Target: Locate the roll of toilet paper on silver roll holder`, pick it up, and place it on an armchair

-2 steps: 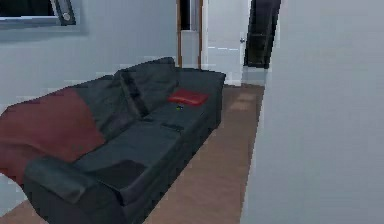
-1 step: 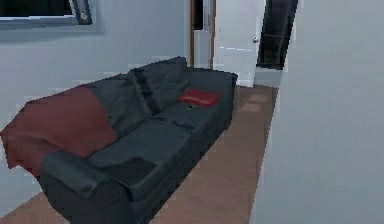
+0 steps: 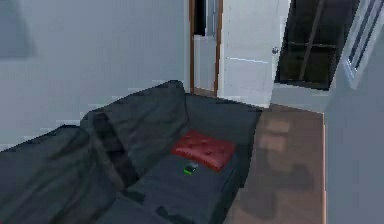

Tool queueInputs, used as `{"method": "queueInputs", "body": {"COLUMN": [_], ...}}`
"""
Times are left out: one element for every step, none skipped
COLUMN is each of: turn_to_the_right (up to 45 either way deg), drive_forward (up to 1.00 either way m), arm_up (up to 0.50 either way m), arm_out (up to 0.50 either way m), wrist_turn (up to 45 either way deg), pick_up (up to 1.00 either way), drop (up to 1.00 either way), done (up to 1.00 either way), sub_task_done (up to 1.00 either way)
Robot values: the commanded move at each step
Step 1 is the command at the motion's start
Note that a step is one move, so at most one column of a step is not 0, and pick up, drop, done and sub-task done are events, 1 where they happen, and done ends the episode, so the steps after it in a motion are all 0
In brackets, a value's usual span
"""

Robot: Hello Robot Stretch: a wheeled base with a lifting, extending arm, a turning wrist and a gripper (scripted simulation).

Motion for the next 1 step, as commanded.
{"method": "queueInputs", "body": {"turn_to_the_right": [30.0], "drive_forward": [0.0], "arm_up": [0.0], "arm_out": [0.0], "wrist_turn": [0.0], "pick_up": [0.0], "drop": [0.0], "done": [0.0], "sub_task_done": [0.0]}}
